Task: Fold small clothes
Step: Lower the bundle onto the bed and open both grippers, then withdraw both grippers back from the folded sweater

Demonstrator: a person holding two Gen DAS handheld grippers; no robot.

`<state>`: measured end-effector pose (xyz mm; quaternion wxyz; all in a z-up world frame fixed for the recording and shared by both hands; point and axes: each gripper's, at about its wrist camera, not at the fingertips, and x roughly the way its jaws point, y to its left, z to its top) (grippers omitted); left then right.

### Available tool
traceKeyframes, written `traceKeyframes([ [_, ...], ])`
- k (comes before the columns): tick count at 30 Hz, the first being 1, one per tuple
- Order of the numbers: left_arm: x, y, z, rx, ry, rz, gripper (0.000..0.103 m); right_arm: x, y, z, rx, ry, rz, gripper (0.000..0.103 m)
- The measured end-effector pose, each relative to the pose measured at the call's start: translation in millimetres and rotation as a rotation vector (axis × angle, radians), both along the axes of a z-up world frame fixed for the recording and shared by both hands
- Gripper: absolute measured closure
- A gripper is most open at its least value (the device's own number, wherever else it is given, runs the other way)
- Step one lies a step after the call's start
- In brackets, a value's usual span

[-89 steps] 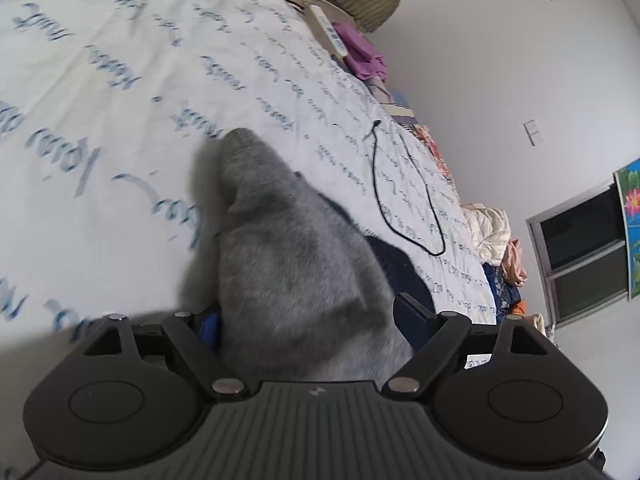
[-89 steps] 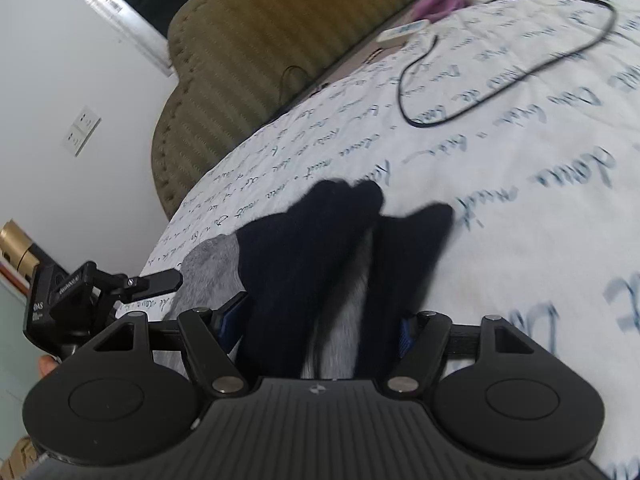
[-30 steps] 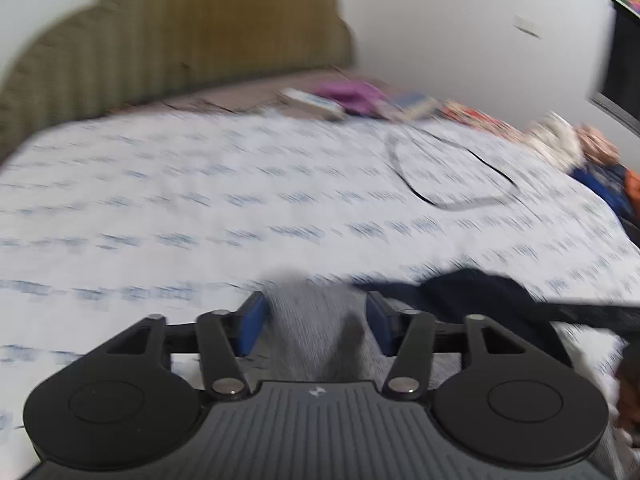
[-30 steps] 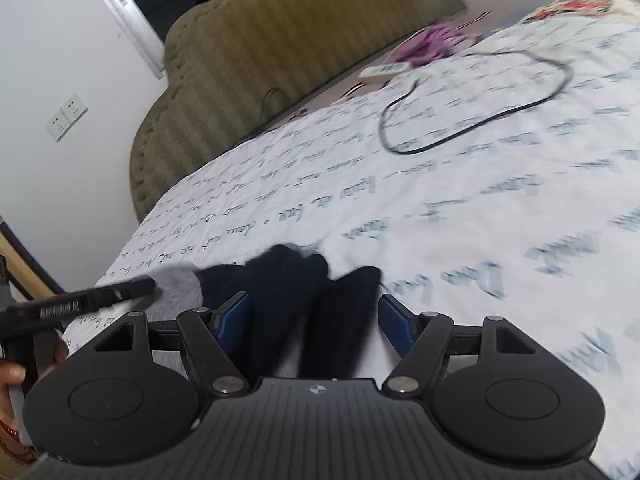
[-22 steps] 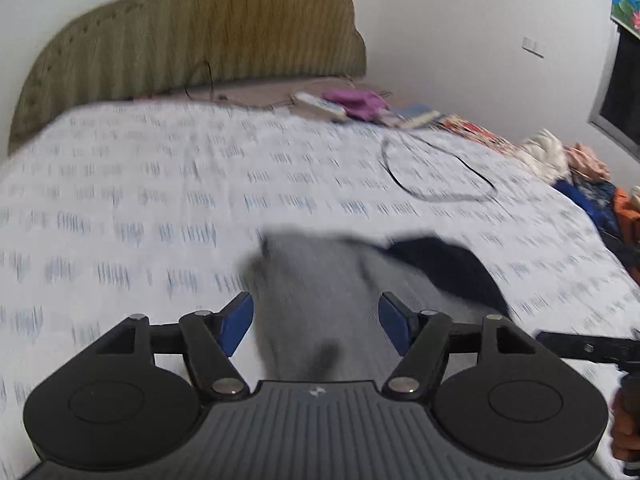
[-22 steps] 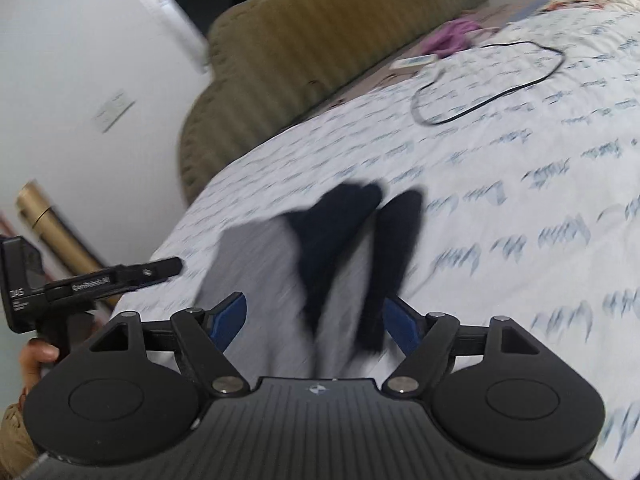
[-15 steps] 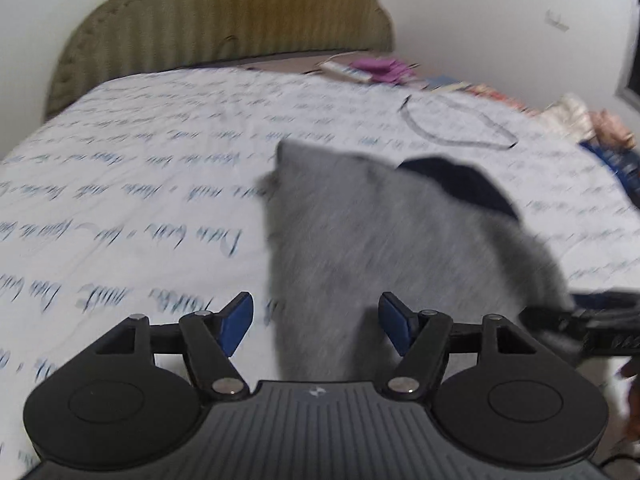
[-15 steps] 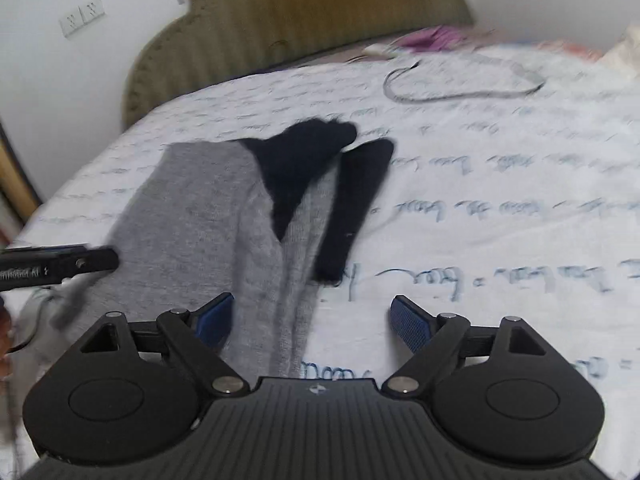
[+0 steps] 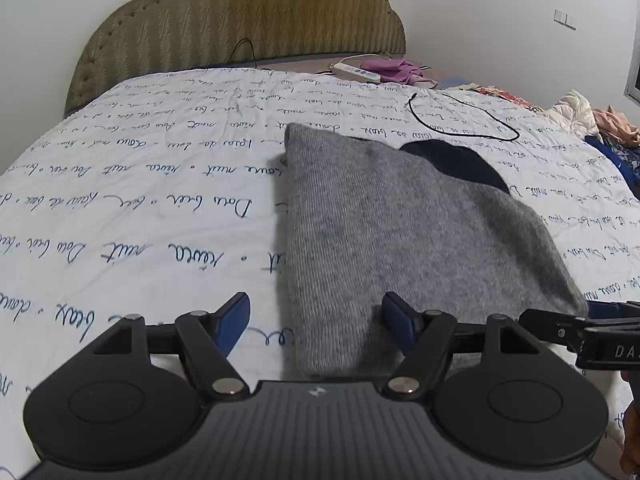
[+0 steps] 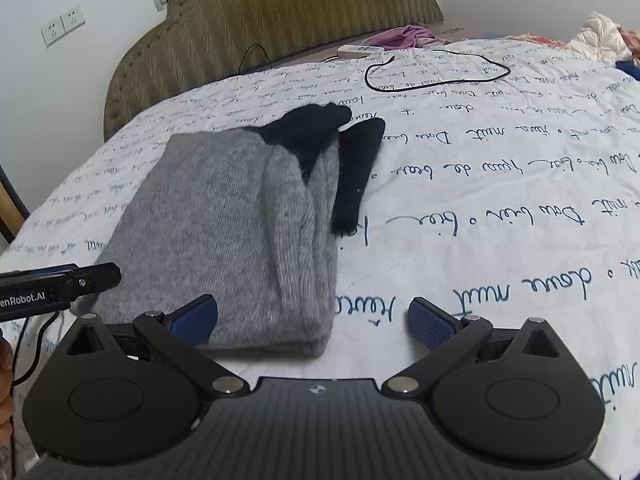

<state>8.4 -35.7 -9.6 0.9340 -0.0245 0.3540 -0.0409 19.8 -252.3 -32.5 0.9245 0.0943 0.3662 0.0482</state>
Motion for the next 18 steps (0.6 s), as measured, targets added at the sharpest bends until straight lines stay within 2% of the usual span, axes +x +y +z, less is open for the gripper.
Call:
traceKeyframes([
  [18, -28.5, 1.8, -4.7, 0.006, 0.004, 0.028, 0.029, -27.5, 17.9, -1.8, -0.070, -0.003, 0.026, 0.000],
])
